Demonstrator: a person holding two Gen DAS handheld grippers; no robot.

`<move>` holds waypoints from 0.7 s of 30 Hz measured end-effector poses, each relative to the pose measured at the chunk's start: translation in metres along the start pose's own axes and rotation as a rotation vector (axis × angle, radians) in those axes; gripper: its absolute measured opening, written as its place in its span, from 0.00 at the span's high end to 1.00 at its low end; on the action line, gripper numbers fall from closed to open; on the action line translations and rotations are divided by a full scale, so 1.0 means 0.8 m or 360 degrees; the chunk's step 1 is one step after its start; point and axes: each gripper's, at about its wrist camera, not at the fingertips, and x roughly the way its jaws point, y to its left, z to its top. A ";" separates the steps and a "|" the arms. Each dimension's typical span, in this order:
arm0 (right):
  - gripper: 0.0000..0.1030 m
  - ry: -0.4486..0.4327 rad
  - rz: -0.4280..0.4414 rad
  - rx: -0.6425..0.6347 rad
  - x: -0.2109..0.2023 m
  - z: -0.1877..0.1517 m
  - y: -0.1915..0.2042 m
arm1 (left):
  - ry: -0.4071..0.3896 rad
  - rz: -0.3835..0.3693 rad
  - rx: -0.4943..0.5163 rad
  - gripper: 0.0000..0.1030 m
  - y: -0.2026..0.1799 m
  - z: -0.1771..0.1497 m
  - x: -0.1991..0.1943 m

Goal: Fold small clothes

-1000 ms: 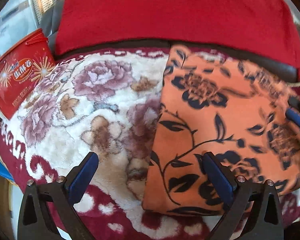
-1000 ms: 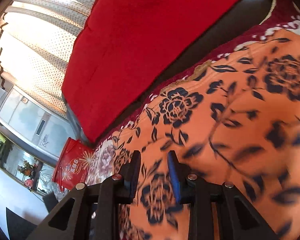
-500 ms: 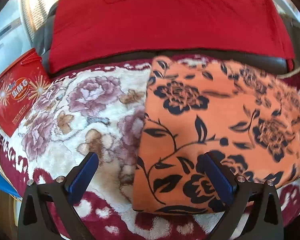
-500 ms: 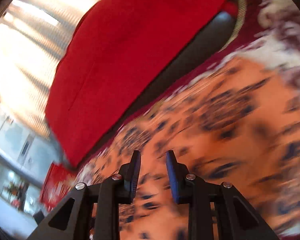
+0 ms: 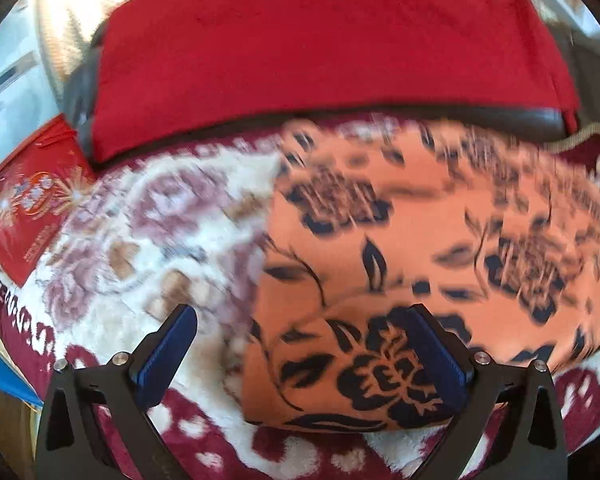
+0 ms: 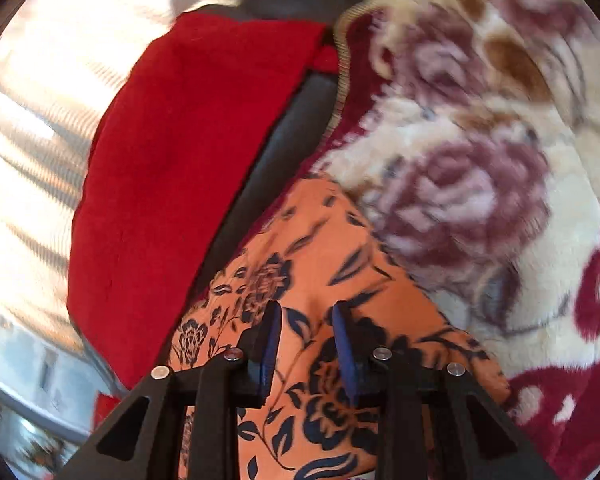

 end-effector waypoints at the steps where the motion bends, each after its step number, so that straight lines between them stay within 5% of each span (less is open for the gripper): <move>1: 0.71 0.0038 -0.0005 0.0038 0.007 0.000 -0.006 | 0.0030 0.0005 0.0012 0.00 -0.003 0.000 0.005; 7: 0.70 0.0071 0.0020 0.0056 0.015 0.020 0.008 | 0.0026 -0.0025 -0.0051 0.00 0.004 0.001 0.003; 13: 0.70 0.0050 -0.0012 0.0023 0.057 0.084 0.033 | -0.0136 -0.0008 -0.0101 0.00 0.009 0.008 -0.017; 18: 0.71 0.0199 -0.0157 0.0124 0.131 0.103 0.008 | 0.0064 0.0011 -0.0051 0.00 -0.003 0.006 0.022; 21: 0.71 0.0160 -0.0119 0.0117 0.116 0.100 0.013 | 0.0051 -0.0020 -0.0114 0.00 0.005 0.007 0.018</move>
